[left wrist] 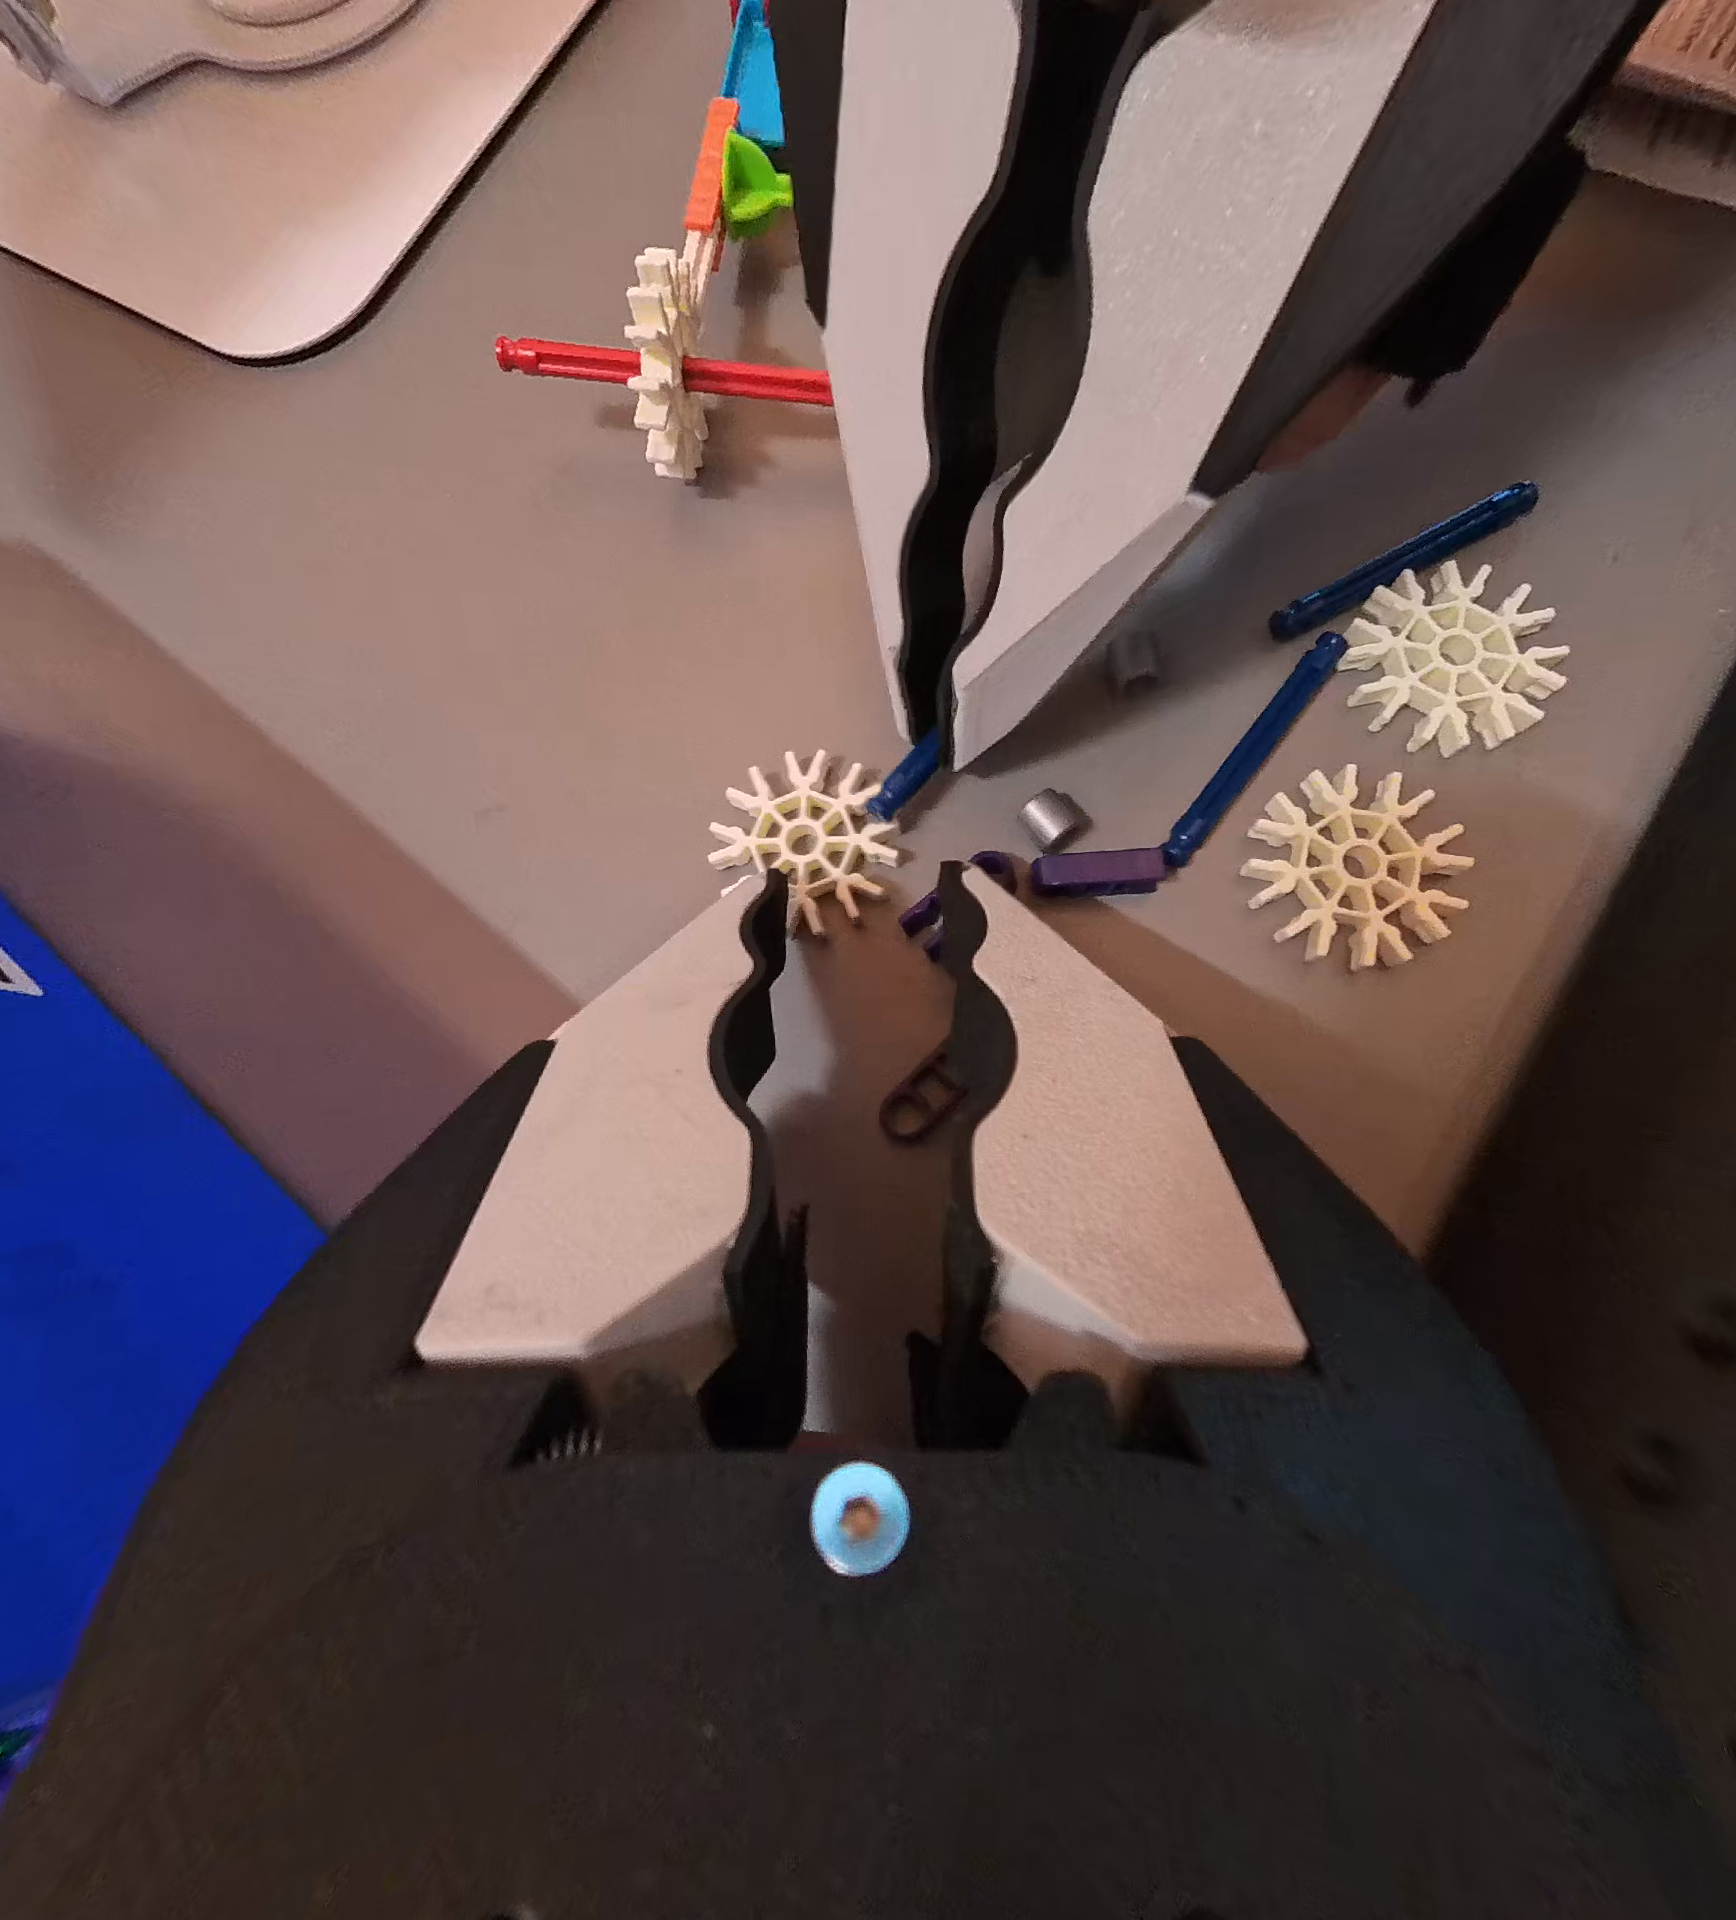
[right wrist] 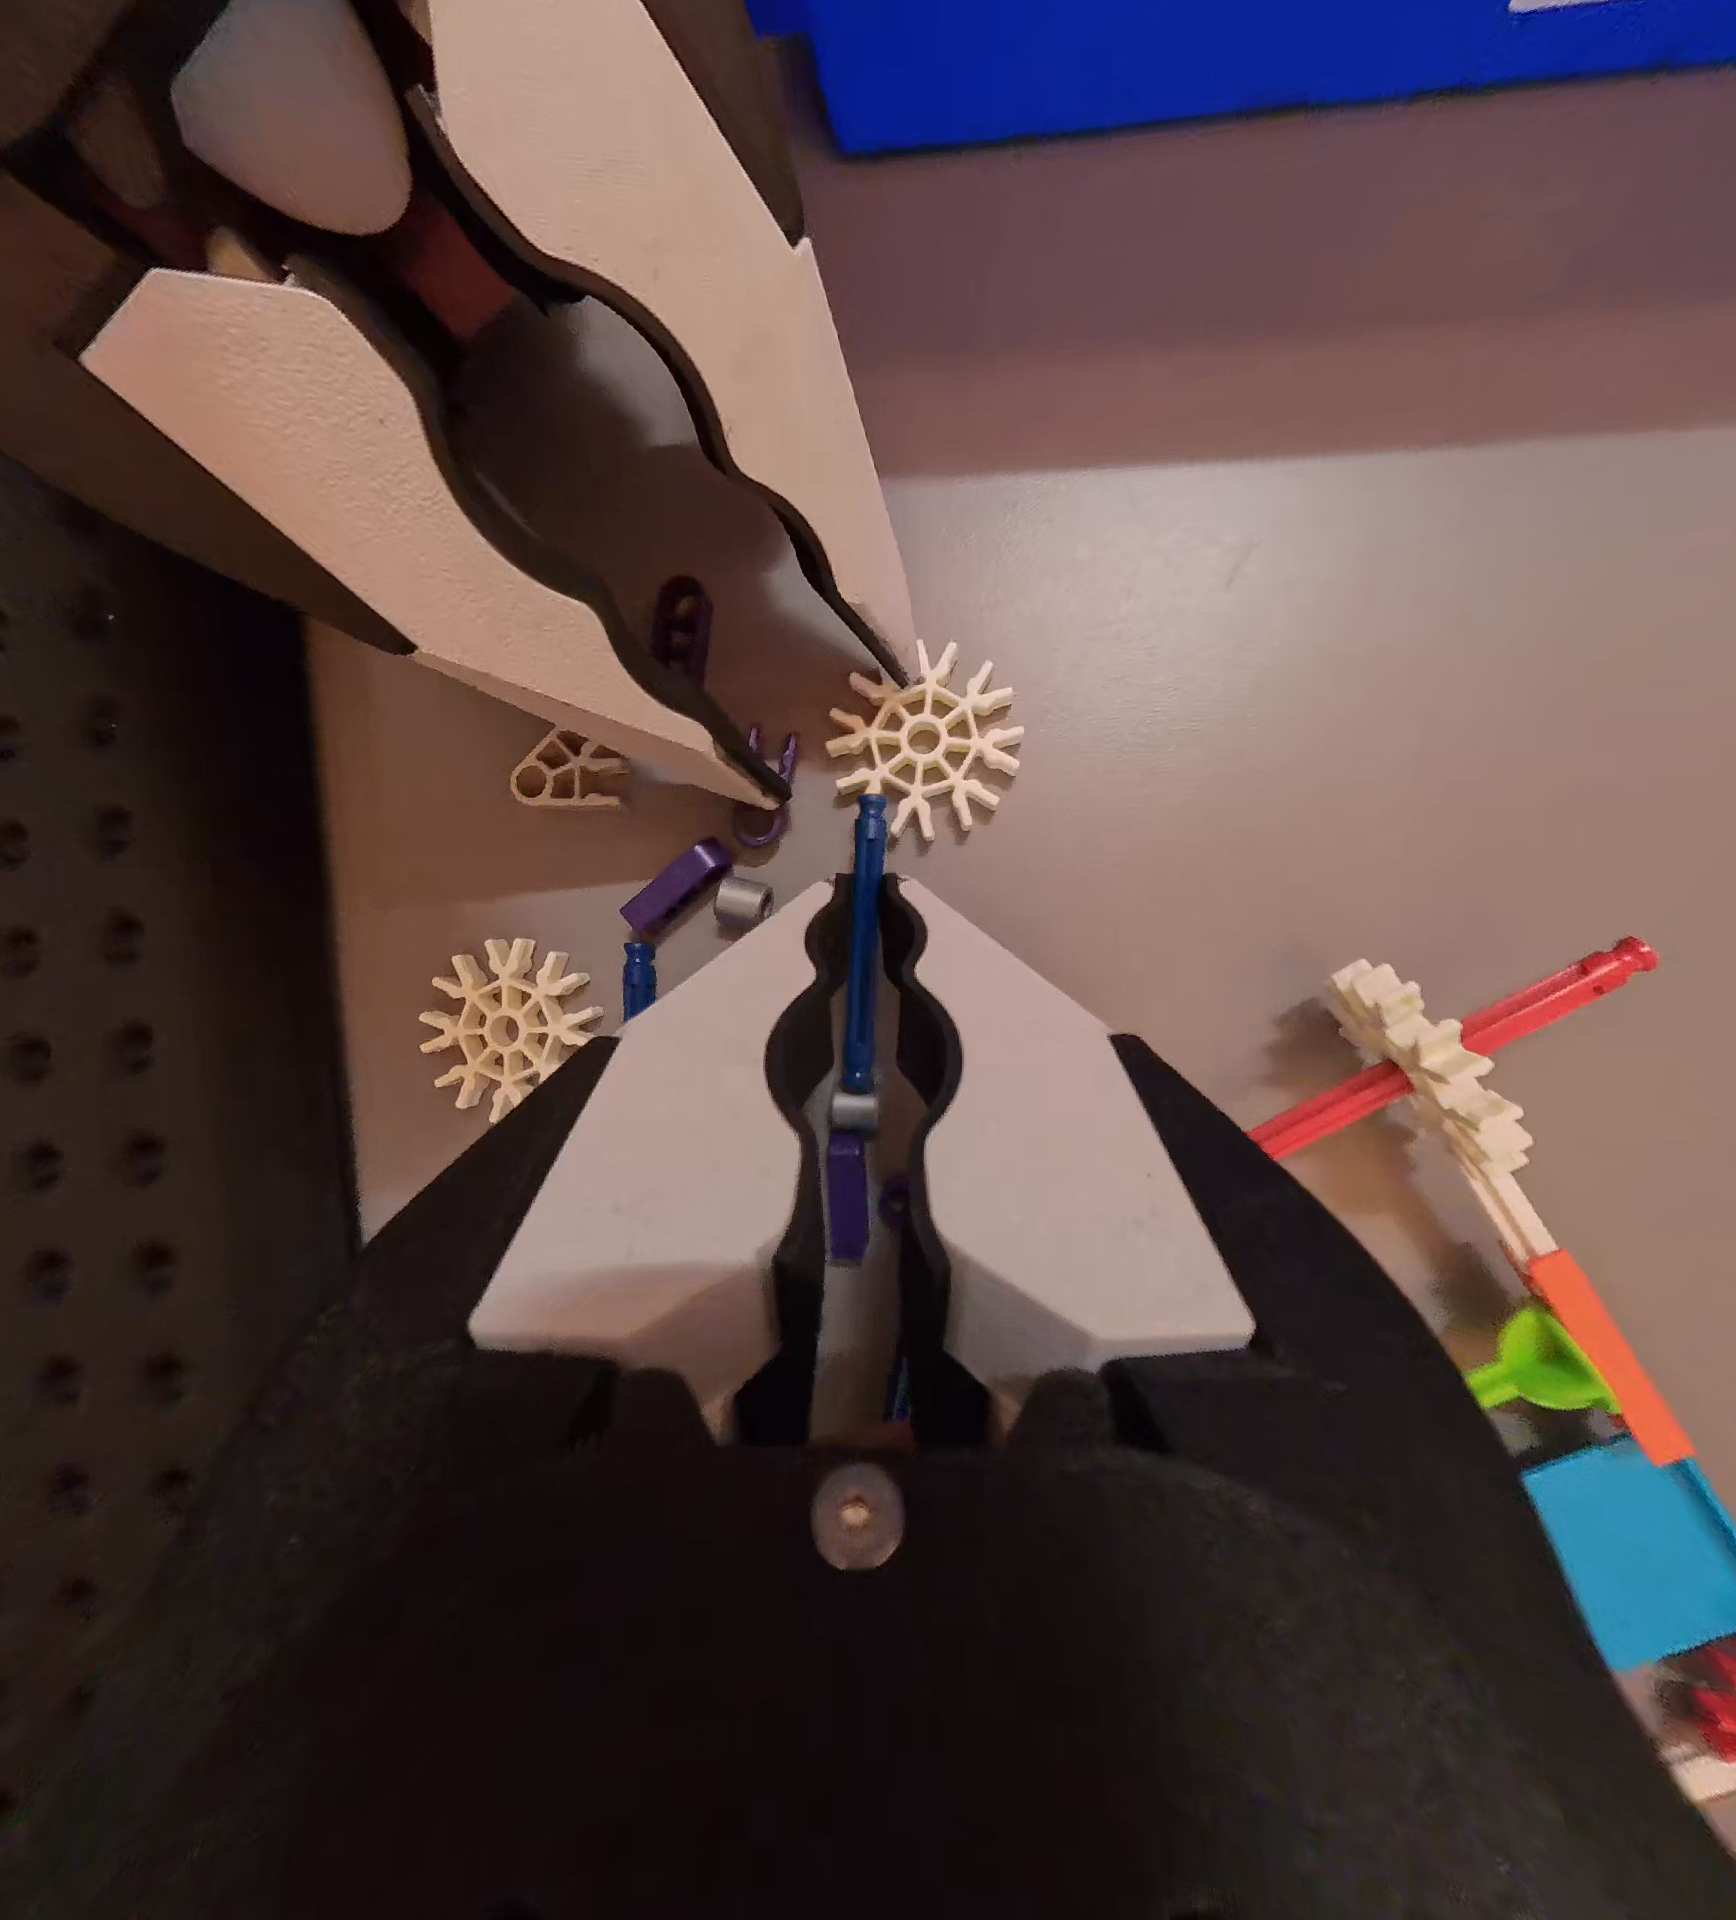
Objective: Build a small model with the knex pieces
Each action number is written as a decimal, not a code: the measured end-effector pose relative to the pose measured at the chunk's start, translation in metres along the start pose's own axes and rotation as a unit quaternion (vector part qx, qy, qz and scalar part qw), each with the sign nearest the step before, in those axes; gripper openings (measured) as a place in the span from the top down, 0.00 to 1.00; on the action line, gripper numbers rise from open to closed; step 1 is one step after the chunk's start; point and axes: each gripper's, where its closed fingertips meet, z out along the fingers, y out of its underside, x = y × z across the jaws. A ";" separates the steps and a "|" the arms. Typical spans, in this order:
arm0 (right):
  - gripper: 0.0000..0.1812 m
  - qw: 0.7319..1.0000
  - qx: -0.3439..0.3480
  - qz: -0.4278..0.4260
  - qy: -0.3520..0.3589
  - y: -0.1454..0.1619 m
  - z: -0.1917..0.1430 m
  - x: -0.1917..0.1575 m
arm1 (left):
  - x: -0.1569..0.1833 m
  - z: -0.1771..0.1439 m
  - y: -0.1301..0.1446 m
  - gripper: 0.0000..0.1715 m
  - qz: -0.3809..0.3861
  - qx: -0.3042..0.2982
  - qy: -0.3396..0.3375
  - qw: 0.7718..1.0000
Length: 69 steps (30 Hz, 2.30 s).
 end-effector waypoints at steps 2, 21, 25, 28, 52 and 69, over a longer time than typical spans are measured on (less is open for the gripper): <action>0.99 1.000 -0.002 0.008 0.003 0.002 0.002 0.001 | 0.003 0.000 -0.001 0.82 0.001 0.000 0.005 1.000; 0.99 0.999 0.012 0.037 0.026 0.000 0.001 0.010 | 0.013 0.003 -0.001 0.73 -0.010 -0.004 0.031 0.999; 0.99 0.999 0.007 0.038 0.030 0.003 0.000 0.011 | 0.020 0.003 -0.003 0.74 0.011 0.001 0.039 0.999; 0.98 0.999 0.003 0.036 0.030 0.004 -0.002 0.009 | 0.016 0.001 -0.007 0.74 0.017 0.013 0.029 0.999; 0.93 0.999 -0.015 0.030 0.030 0.013 -0.006 0.007 | 0.023 0.007 -0.004 0.76 0.035 0.003 0.035 0.999; 1.00 0.999 0.002 0.013 0.034 -0.002 -0.003 0.009 | 0.022 0.007 -0.005 0.78 0.043 0.003 0.031 0.999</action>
